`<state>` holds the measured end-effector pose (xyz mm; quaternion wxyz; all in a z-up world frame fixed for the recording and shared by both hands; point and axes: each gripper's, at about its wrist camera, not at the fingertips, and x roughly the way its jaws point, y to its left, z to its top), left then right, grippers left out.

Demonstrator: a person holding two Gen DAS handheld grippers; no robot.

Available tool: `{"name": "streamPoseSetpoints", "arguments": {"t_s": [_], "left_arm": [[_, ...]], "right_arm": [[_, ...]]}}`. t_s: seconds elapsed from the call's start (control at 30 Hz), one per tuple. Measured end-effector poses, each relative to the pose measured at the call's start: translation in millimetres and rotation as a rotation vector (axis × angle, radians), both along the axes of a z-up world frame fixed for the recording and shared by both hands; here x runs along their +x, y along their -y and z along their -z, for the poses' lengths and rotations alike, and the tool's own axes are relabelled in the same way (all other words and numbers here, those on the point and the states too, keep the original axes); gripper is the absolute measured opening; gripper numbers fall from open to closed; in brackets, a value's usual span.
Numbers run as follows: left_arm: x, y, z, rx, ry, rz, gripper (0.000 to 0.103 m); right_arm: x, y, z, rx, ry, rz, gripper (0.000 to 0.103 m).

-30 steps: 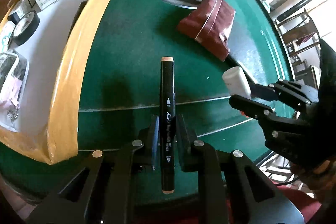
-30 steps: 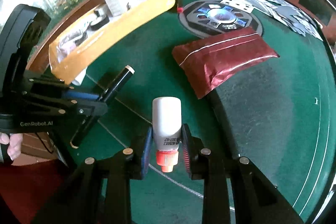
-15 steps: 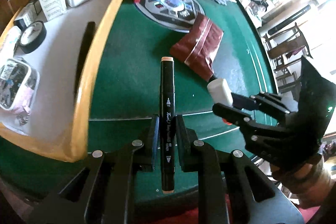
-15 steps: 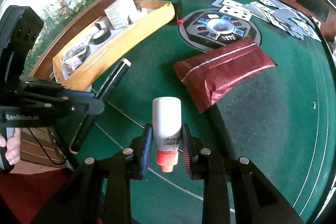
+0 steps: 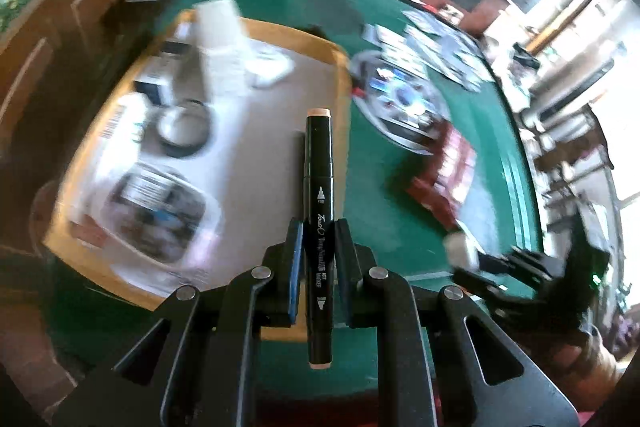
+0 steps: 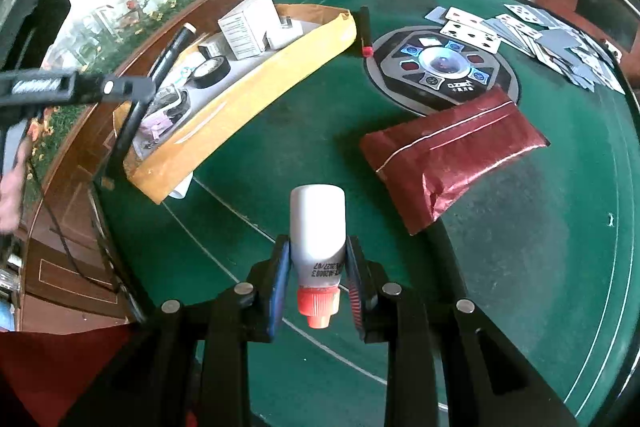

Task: Organize objects
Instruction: 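Carry the black marker and glue bottle over the tray with both grippers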

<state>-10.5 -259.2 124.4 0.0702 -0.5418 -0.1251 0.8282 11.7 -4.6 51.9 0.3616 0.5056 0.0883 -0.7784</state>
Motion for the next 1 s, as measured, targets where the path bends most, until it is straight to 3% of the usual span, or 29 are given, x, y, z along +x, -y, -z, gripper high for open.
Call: {"name": "streamPoseSetpoints", "arguments": {"t_s": [0.1,0.27,0.47,1.0], "left_arm": [[-11.7,18.5,13.5,-0.058,0.028,-0.031,0.014],[-18.8,13.0,47.2,-0.112,0.106,0.014,0.014],[-14.3,-24.9,57.8,-0.088,0.121,0.117,0.014],[14.9,-55.2,65.5,0.034,0.175,0.163,0.015]], "right_arm": [[0.8,1.5,1.0,-0.001,0.005,-0.003,0.026],[2.4,3.0,1.8,0.004,0.008,-0.008,0.026],[2.0,-1.3,1.3,0.007,0.009,0.004,0.026],[-2.8,1.4,-5.1,-0.004,0.001,0.006,0.026]]}}
